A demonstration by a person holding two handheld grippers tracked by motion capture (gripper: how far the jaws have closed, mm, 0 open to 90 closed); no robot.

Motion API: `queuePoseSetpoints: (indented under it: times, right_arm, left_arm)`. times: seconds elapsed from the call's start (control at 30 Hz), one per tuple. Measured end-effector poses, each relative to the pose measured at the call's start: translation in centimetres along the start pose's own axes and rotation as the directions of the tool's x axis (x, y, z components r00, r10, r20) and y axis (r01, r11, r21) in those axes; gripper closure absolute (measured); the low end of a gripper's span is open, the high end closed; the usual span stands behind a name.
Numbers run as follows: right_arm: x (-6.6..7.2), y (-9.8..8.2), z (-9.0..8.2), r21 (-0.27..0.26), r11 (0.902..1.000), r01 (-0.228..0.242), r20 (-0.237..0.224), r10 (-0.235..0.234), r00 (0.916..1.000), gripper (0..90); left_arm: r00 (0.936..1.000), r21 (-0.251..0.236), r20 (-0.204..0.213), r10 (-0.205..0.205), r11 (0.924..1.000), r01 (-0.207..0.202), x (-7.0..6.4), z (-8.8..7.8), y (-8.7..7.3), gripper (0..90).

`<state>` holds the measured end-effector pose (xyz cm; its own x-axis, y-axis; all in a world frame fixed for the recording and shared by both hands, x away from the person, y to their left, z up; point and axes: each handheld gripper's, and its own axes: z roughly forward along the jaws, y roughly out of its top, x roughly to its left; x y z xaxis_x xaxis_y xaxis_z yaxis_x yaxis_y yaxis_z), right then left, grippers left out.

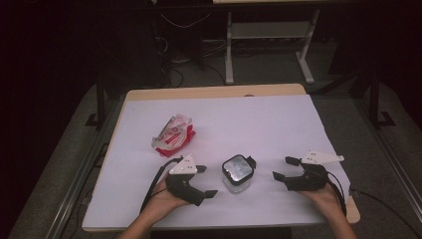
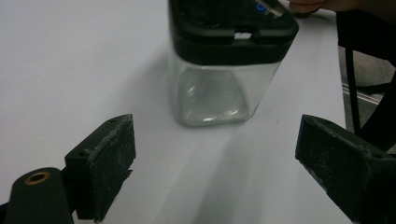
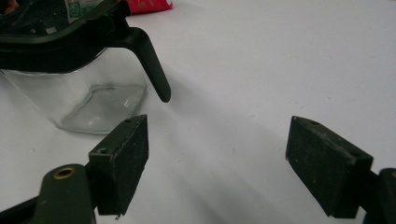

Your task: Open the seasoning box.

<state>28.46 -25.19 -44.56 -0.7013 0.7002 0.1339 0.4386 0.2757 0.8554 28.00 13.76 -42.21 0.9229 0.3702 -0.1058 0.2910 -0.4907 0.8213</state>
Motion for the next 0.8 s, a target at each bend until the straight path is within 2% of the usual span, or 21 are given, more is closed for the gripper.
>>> queuePoseSetpoints:
  times: [0.17,0.27,0.47,0.7,0.8]
  right_arm:
    - [0.0,0.0,0.1,0.005,1.0,-0.003,-0.002,0.003,1.0,21.0]
    - [-0.1,-0.1,0.2,0.003,1.0,-0.001,-0.007,0.001,1.0,21.0]
    - [-0.3,-0.3,0.2,0.002,1.0,-0.007,-0.005,0.007,1.0,21.0]
    - [-0.5,-0.5,0.3,0.006,0.9999,-0.012,-0.001,0.012,0.9999,21.0]
    - [-0.5,-0.5,0.4,0.008,0.9999,-0.008,0.0,0.008,1.0,21.0]
  left_arm:
    - [0.9998,0.002,0.01,0.019,0.9998,-0.019,0.0,1.3,1.0,11.7]
    - [0.9986,0.0,0.028,0.044,0.999,-0.044,-0.1,2.2,1.8,11.8]
    - [0.9971,0.004,0.039,0.066,0.9978,-0.066,-0.5,3.1,2.6,12.0]
    - [0.9984,0.0,0.037,0.042,0.9991,-0.042,-0.6,3.6,2.7,13.1]
    - [0.9989,-0.019,0.039,0.026,0.9995,-0.025,-0.5,3.6,2.8,13.4]
